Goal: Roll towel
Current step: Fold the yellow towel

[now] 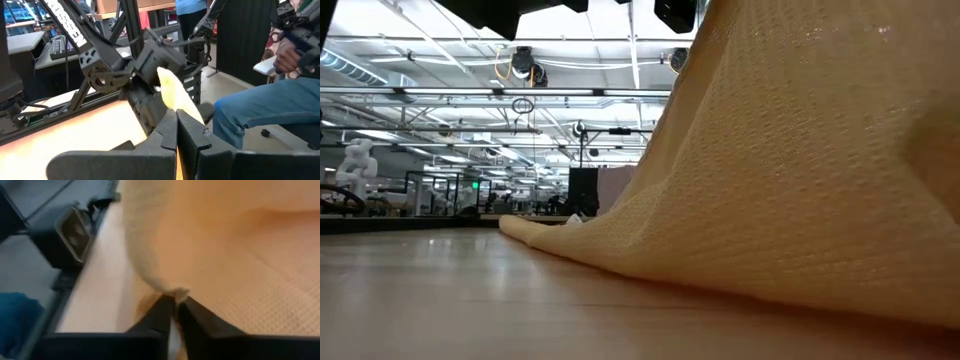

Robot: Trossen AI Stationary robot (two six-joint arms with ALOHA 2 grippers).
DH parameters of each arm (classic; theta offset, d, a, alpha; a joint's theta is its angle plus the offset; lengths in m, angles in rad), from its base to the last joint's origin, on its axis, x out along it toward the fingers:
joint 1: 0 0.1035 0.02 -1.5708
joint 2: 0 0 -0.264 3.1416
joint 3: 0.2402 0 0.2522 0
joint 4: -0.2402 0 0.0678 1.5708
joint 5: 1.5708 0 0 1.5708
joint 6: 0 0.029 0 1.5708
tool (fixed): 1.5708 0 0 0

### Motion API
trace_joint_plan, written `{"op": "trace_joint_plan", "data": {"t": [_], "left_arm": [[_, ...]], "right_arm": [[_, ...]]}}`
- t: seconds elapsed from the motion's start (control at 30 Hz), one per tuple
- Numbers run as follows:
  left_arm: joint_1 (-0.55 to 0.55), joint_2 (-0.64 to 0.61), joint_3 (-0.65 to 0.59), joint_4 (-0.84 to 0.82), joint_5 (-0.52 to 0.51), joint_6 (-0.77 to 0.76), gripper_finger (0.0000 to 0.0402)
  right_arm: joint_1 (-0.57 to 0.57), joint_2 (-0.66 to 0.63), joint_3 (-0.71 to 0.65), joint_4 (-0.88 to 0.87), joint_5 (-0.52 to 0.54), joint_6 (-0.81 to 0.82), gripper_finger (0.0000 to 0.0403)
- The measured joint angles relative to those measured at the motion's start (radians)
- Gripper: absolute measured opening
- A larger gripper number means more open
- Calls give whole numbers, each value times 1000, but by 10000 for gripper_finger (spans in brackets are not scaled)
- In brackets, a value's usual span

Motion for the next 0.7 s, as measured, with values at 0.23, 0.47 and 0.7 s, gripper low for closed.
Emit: {"op": "trace_joint_plan", "data": {"t": [0.23,0.47,0.7], "left_arm": [[0,0,0,1,-43,1,0],[0,0,0,3,-106,2,0],[0,0,0,95,-131,26,0]], "right_arm": [[28,-103,0,-96,-19,44,17],[68,-166,0,-205,-53,76,4],[75,-167,0,-209,-128,164,8]]}}
